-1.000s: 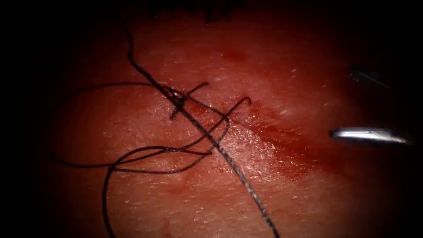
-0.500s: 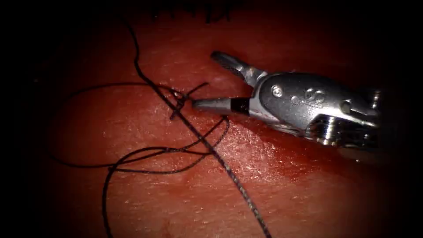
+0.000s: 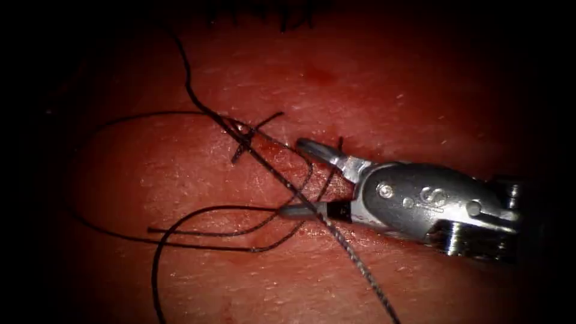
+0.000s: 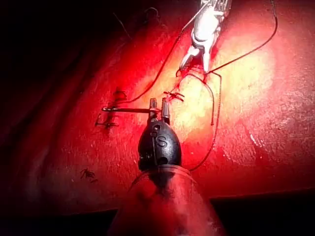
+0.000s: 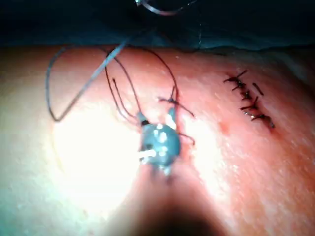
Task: Wound Closure
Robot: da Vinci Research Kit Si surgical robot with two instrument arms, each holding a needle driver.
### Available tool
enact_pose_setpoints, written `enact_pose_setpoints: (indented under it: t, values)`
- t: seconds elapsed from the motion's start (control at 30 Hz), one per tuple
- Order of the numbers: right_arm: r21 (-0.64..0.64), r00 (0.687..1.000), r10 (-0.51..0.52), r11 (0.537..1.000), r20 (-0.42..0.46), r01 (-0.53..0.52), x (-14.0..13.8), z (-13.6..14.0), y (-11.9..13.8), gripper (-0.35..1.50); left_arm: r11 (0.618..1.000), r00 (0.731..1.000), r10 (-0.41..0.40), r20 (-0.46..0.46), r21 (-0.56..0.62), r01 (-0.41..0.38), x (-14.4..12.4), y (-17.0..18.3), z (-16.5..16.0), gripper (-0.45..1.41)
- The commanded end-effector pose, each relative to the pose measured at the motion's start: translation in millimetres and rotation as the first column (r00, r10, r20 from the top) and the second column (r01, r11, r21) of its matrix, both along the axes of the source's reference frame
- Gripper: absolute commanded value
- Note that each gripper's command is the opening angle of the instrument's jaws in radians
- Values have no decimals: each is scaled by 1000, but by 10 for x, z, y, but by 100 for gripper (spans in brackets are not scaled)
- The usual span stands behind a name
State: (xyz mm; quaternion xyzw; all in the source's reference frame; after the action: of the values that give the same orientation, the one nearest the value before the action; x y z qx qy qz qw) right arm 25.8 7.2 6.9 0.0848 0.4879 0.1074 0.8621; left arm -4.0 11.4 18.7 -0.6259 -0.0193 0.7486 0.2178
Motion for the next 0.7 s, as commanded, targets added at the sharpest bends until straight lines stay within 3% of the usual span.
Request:
enact_pose_setpoints:
  t: [0.03,0.37,0.47,0.5,0.6,0.7]
  values:
    - [1,1000,-6,1000,-3,6,8,2,-11,96,1000,1000,1,1,0,-1,-6,-1,6,-45]
    - [-18,1000,2,1000,7,-2,30,13,-13,93,1000,1000,0,2,6,0,-6,-1,7,-45]
    - [-25,1000,10,1000,6,-10,37,17,-14,84,1000,1000,-1,2,5,1,-6,-1,7,-45]
    - [-27,1000,10,1000,7,-10,39,19,-16,66,1000,1000,-1,2,5,1,-6,-1,7,-45]
    - [-25,1000,-2,1000,13,2,37,19,-21,-35,1000,1000,0,2,5,0,-6,-1,7,-45]
    - [-23,1000,-11,1000,9,11,30,15,-24,-35,1000,1000,0,2,5,0,-6,-1,8,-45]
